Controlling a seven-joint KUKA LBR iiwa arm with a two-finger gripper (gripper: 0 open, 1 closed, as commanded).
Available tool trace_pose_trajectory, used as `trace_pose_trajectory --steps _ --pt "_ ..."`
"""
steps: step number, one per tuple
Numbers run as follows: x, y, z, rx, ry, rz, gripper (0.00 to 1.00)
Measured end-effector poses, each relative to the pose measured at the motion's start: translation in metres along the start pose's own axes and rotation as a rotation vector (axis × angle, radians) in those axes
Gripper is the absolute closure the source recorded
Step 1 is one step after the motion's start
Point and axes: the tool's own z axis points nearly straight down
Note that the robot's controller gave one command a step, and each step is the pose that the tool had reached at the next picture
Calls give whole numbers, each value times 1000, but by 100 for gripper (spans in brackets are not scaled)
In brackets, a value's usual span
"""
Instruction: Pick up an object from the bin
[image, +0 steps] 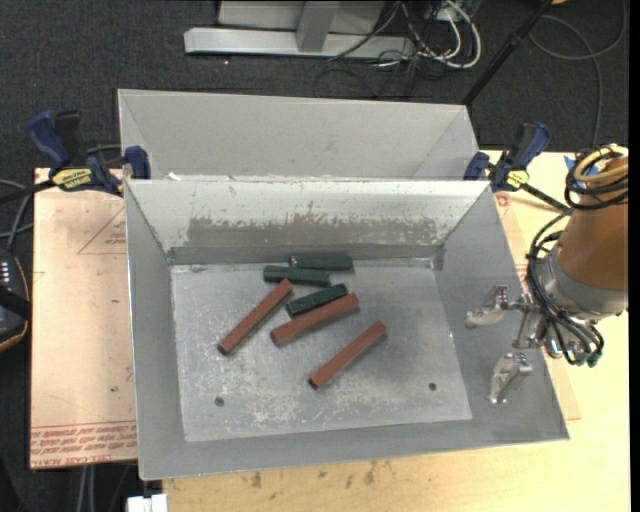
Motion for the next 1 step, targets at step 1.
trace_pose_trajectory --steps 1 --pt "-2 1 -4 2 -8 -4 0"
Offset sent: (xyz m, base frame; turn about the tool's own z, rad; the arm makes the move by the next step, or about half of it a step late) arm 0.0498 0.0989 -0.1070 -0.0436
